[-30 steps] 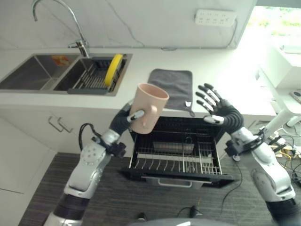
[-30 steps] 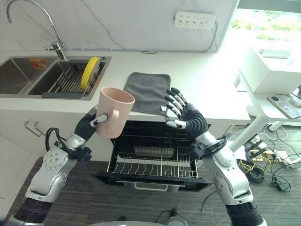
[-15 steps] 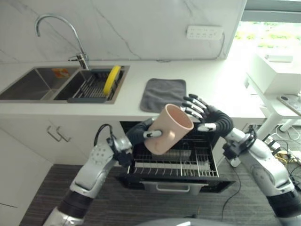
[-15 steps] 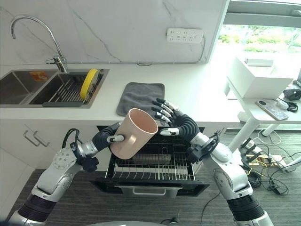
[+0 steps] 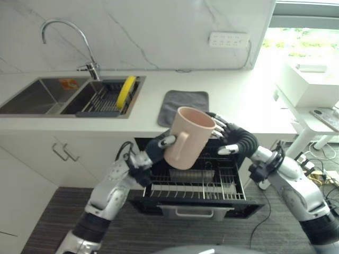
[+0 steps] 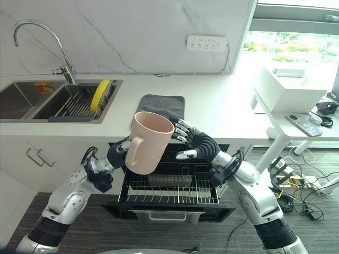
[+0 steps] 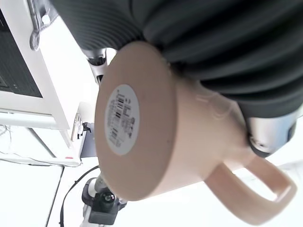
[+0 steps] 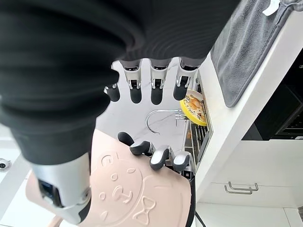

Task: Place the dishes in the dishwasher.

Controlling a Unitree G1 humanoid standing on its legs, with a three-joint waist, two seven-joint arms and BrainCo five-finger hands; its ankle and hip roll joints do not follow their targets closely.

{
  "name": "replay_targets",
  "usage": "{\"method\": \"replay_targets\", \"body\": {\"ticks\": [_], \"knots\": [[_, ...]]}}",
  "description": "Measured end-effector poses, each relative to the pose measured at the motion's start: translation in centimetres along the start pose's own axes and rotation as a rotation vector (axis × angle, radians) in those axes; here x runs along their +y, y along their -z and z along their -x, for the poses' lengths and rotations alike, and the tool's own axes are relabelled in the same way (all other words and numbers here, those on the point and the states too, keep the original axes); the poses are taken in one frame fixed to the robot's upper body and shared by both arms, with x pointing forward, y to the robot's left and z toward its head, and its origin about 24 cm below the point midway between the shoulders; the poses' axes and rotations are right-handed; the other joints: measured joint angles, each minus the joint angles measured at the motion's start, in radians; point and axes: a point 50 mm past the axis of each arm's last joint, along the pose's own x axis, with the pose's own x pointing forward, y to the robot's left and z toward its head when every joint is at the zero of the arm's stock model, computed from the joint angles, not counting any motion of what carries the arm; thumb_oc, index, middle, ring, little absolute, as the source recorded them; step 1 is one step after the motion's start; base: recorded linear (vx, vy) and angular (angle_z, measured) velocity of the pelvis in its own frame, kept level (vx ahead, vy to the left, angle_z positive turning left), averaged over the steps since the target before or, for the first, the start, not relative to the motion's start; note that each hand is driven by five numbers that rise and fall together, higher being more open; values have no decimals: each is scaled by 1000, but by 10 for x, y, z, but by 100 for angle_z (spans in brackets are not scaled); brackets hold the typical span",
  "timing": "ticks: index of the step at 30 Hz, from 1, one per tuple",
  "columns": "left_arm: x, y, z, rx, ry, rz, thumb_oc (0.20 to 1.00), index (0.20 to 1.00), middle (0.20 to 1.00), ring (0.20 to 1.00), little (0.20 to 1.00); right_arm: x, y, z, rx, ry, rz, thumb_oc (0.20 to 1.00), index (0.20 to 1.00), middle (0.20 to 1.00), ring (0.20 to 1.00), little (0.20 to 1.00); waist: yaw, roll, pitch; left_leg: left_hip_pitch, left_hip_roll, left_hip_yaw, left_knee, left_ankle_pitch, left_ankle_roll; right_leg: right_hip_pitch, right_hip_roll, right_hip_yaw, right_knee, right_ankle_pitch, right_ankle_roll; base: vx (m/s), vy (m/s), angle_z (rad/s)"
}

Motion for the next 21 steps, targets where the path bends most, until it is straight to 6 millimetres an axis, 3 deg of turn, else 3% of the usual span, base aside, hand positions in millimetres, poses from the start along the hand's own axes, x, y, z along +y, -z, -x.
{"method": "replay_targets", "body": {"ticks": [11, 21], "knots": [[-10, 13, -3, 51, 124, 102, 200, 200, 200, 200, 200, 2, -14, -14, -91, -27, 20, 1000, 1000, 1000, 1000, 1000, 0, 2, -1, 2, 0, 7, 0, 0, 0, -1, 0, 6, 0, 2, -1, 0, 0, 0], [-12, 18, 1, 111, 200, 138, 200, 200, 200, 200, 200, 9, -13, -17, -110, -71, -3, 1000, 1000, 1000, 1000, 1000, -1, 10, -7, 5, 0, 19, 0, 0, 1, -6, 0, 18, 0, 6, 0, -1, 0, -2]]}}
